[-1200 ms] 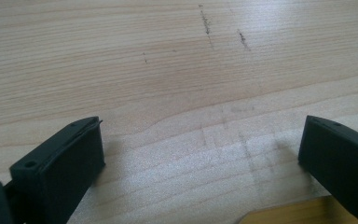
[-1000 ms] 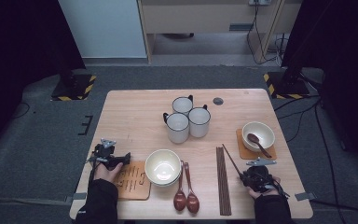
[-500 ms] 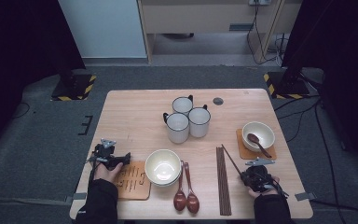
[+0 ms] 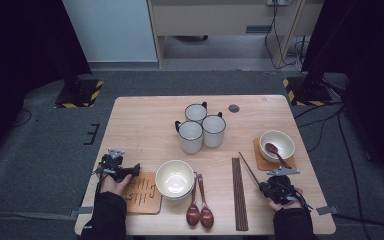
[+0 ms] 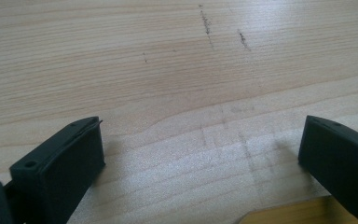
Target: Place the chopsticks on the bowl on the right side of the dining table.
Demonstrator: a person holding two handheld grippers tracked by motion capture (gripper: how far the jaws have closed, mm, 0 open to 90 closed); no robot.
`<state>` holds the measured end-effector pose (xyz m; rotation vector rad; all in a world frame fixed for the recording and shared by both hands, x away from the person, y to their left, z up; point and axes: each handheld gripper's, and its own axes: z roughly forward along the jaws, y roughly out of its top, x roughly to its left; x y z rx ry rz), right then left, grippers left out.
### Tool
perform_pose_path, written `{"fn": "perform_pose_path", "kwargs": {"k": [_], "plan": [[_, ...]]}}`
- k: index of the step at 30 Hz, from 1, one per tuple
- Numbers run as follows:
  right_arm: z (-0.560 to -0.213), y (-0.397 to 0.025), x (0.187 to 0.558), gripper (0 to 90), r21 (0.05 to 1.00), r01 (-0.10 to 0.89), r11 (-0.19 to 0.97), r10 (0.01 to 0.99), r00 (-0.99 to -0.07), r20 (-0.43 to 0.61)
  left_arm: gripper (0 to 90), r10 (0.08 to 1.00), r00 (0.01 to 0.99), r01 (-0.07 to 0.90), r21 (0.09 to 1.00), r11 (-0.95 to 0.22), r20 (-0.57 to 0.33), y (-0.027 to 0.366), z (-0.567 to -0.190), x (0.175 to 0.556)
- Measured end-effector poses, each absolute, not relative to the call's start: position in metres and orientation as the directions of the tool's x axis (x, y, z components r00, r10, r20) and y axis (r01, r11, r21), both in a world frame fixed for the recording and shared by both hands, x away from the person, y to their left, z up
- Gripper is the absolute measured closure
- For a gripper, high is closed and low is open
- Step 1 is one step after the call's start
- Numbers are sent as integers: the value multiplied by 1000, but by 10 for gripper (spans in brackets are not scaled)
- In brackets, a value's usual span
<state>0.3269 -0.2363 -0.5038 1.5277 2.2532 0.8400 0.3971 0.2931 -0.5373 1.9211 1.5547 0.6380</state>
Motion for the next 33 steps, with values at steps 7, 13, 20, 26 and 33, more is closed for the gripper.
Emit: {"fn": "perform_pose_path", "kwargs": {"k": [7,13,20,26,33], "plan": [[-495,-234,325,850,647,714,268,904,-419,88,0,979,206,701,697,-152,6,293,-537,397],[-485,-235,324,850,680,687,255,898,-429,95,0,979,206,701,697,-152,6,293,-537,397],[-475,-234,323,850,719,653,239,893,-439,101,0,978,206,701,697,-152,6,293,-537,397],[-467,-233,323,850,737,635,231,889,-446,105,0,979,206,701,697,-152,6,293,-537,397],[-456,-237,323,851,759,615,214,887,-447,112,0,978,206,700,697,-152,6,293,-537,397]]}}
